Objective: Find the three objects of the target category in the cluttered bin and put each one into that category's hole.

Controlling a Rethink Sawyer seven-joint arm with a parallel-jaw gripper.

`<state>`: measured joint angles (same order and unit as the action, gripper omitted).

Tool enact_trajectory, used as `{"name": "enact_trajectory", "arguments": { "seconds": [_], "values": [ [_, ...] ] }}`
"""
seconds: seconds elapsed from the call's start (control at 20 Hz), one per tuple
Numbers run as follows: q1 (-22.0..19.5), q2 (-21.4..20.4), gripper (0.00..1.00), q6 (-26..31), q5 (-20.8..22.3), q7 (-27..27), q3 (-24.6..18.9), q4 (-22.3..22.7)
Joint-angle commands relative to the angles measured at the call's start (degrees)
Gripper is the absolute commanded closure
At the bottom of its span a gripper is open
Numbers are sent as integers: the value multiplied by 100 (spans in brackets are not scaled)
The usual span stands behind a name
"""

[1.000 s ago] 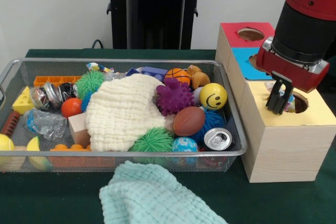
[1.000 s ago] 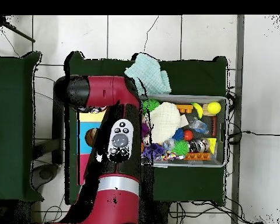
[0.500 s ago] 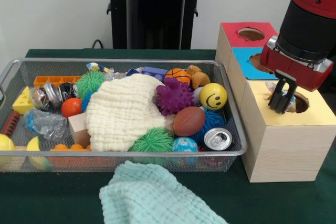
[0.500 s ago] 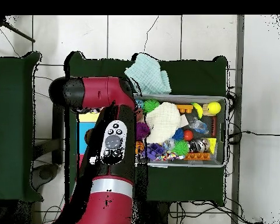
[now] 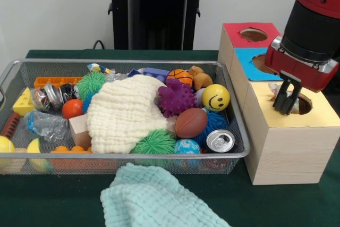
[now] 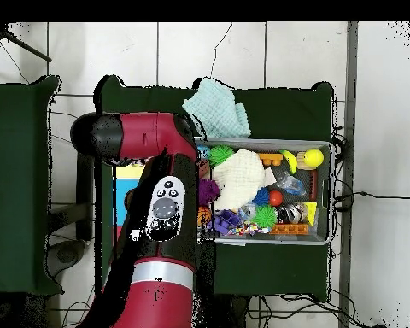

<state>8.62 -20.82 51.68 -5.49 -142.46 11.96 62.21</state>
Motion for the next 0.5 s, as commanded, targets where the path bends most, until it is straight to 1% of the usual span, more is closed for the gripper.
{"name": "enact_trajectory", "arguments": {
  "seconds": [0.05, 0.25, 0.5],
  "values": [
    [-69, 72, 100, 139, -79, -272, -532, 661],
    [-84, -71, 100, 249, -129, -256, -546, 795],
    [9, -286, 100, 358, -130, -321, -479, 971]
  ]
}}
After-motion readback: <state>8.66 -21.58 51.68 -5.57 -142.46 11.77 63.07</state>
